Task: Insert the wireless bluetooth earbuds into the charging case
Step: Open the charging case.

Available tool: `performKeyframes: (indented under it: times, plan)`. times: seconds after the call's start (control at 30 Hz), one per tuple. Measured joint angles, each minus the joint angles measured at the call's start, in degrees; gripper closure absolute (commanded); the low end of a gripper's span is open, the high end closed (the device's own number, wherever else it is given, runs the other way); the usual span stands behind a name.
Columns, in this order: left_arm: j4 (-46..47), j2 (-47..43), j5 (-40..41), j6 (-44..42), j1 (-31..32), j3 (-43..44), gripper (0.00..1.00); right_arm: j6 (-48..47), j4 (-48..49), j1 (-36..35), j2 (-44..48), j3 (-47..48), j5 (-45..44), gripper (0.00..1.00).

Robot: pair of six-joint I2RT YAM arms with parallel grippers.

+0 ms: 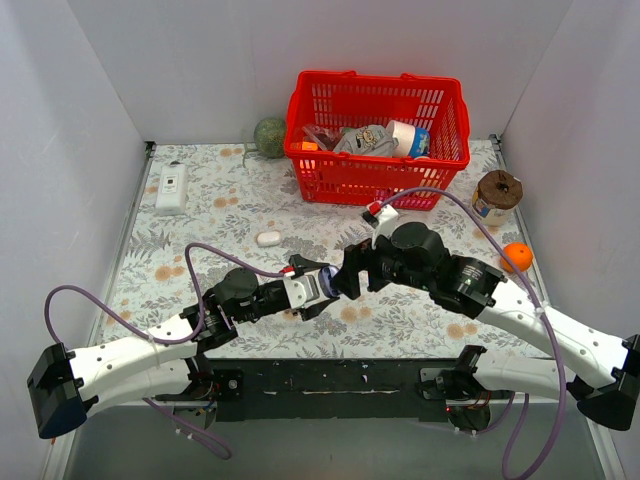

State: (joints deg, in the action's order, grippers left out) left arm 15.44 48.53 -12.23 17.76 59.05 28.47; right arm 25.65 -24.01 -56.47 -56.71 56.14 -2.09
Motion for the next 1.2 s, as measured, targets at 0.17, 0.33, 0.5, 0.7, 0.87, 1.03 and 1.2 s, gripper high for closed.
performKeyframes:
  times: [0.17,0.33,0.5,0.7,0.87,1.03,1.2]
  plan:
    - [-0.37,0.0,0.44,0.0,0.0,0.0,1.0,0.15,-0.44,0.37,0.5,0.0,-1.11,0.09]
    - [-0.35,-0.44,0.39,0.02,0.07,-0.02,1.0,0.15,-1.38,1.11,1.77,-0.28,-2.78,0.1]
    - [-0.35,-0.48,0.39,0.02,0.07,-0.02,1.0,0.09,-1.01,1.25,2.91,-0.74,-2.64,0.13]
    - [-0.35,-0.48,0.39,0.02,0.07,-0.02,1.0,-0.42,1.27,1.27,3.48,-0.9,0.15,0.33]
    - [-0.33,-0.48,0.42,0.04,0.07,-0.02,1.0,-0.5,1.92,1.27,0.72,-0.9,2.36,0.46]
    - [-0.48,-0.44,0.44,0.07,0.07,-0.04,1.0,-0.52,2.01,1.27,-0.92,-0.9,3.67,0.53]
    - [-0.44,-0.37,0.59,0.09,0.07,-0.04,1.0,-0.61,2.4,1.27,-1.18,-0.85,4.37,0.65]
